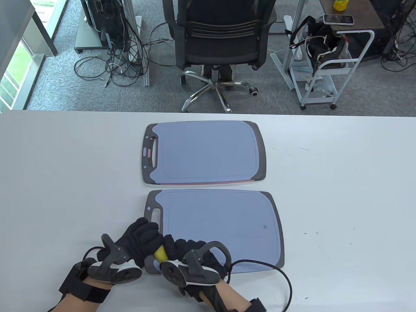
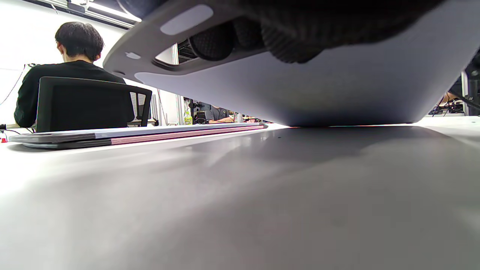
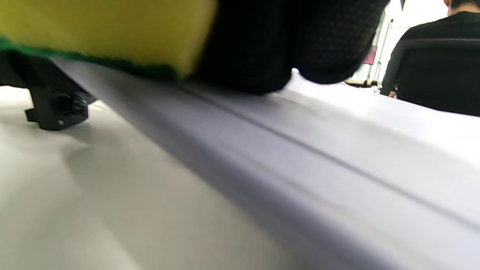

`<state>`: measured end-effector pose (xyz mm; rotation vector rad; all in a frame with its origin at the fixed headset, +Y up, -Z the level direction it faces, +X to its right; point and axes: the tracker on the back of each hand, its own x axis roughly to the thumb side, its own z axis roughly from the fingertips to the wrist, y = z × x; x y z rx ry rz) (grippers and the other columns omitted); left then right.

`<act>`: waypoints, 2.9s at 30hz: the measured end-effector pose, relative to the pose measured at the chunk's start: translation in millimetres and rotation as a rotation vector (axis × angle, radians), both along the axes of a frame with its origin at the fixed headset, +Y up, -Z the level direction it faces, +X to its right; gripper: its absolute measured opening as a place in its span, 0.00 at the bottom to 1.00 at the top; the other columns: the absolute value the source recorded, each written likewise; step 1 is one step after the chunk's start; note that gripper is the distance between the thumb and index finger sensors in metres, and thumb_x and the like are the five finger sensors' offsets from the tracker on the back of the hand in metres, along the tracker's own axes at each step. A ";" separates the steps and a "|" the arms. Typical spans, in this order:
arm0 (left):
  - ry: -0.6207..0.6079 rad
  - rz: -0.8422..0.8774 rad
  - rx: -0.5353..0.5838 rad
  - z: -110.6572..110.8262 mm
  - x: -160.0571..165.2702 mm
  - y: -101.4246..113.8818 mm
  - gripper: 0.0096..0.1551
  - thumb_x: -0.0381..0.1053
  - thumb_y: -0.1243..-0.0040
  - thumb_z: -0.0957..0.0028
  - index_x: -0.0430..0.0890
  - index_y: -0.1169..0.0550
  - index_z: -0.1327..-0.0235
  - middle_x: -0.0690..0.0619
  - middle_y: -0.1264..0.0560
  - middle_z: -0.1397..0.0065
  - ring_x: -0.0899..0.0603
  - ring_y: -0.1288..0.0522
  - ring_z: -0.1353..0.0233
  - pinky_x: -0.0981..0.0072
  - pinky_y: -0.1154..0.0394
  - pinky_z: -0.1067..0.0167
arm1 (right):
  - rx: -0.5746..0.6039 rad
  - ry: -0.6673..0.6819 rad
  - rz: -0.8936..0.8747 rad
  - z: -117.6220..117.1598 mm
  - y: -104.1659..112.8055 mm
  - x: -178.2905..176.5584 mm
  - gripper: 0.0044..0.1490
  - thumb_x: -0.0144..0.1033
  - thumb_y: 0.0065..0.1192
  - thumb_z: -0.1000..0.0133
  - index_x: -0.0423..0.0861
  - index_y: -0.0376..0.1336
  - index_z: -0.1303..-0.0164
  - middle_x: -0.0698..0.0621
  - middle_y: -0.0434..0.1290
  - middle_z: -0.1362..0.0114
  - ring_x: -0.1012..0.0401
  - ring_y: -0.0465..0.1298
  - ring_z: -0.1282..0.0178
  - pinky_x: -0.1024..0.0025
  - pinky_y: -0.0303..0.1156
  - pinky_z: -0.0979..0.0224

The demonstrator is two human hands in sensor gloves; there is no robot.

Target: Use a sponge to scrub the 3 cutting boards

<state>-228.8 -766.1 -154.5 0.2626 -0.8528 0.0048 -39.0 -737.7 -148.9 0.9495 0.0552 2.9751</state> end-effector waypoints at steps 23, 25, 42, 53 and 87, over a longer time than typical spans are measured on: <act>0.000 -0.002 -0.005 -0.3 0.5 0.2 0.23 0.53 0.38 0.33 0.54 0.36 0.32 0.57 0.31 0.29 0.44 0.32 0.20 0.38 0.39 0.22 | -0.062 -0.251 0.021 -20.9 -7.7 38.7 0.48 0.62 0.52 0.43 0.41 0.56 0.21 0.45 0.73 0.43 0.59 0.77 0.55 0.56 0.76 0.44; -0.001 0.000 -0.007 -0.5 0.4 0.1 0.23 0.53 0.37 0.33 0.55 0.36 0.32 0.57 0.31 0.28 0.44 0.32 0.20 0.38 0.39 0.22 | -0.025 -0.073 0.026 -8.0 -0.1 -1.7 0.48 0.63 0.51 0.43 0.42 0.56 0.20 0.47 0.72 0.43 0.60 0.77 0.54 0.57 0.76 0.44; -0.001 0.008 -0.021 -2.3 -0.6 -0.3 0.23 0.53 0.38 0.33 0.54 0.37 0.32 0.57 0.32 0.28 0.44 0.33 0.20 0.38 0.40 0.22 | -0.208 -0.928 0.014 -13.7 -42.6 247.5 0.48 0.60 0.55 0.44 0.37 0.58 0.23 0.44 0.75 0.46 0.58 0.79 0.58 0.55 0.76 0.47; 0.000 -0.007 -0.022 -1.7 0.2 -0.3 0.23 0.53 0.37 0.33 0.54 0.36 0.33 0.56 0.32 0.28 0.44 0.32 0.20 0.38 0.40 0.23 | 0.051 -0.039 0.020 10.9 -0.8 -21.9 0.48 0.64 0.51 0.44 0.41 0.58 0.22 0.48 0.74 0.47 0.63 0.78 0.58 0.60 0.78 0.47; 0.043 -0.022 -0.052 -6.6 0.8 -0.8 0.22 0.52 0.38 0.33 0.53 0.36 0.33 0.57 0.32 0.29 0.45 0.33 0.19 0.39 0.41 0.22 | 0.052 -0.083 -0.022 26.3 -4.9 -19.8 0.51 0.67 0.50 0.46 0.39 0.60 0.24 0.50 0.75 0.51 0.65 0.78 0.63 0.63 0.79 0.52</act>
